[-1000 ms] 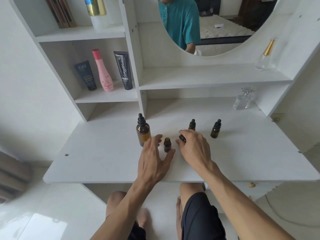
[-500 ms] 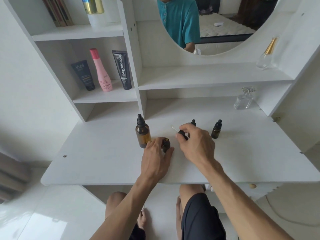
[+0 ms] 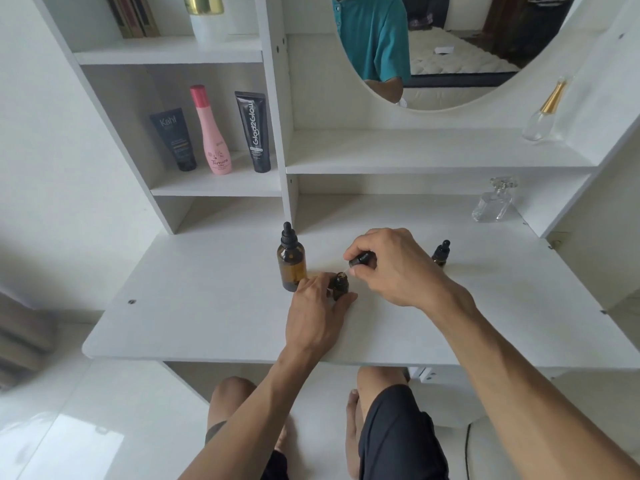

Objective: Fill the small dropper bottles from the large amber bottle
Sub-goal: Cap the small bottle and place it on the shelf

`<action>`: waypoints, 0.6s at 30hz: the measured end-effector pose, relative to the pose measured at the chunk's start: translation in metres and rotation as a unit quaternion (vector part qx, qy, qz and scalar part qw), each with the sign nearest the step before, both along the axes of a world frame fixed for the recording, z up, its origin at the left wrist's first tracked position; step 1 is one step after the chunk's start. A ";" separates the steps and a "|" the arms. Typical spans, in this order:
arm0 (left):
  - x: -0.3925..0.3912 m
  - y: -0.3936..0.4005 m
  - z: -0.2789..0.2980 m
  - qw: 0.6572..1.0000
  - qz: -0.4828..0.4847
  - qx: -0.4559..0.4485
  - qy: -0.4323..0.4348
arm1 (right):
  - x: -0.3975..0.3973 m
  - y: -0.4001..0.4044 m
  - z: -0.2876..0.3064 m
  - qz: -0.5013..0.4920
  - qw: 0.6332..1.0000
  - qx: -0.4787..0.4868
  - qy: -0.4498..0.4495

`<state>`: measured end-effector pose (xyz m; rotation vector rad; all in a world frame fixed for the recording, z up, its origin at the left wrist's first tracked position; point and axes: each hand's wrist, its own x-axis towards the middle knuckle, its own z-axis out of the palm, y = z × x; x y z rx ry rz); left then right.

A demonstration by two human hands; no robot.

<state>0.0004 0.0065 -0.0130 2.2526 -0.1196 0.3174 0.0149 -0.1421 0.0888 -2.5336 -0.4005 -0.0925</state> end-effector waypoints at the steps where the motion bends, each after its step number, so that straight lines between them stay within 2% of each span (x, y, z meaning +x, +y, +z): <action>1: 0.000 0.000 0.000 1.000 0.000 0.000 0.000 | 0.001 0.002 0.000 0.001 1.000 -0.003 0.005; 10: 0.000 0.001 0.002 1.000 -0.011 0.001 -0.007 | 0.010 0.016 -0.009 0.011 0.997 0.000 0.074; 18: 0.001 0.003 0.000 1.000 -0.011 0.001 -0.006 | 0.007 0.015 -0.015 0.015 0.997 -0.002 0.069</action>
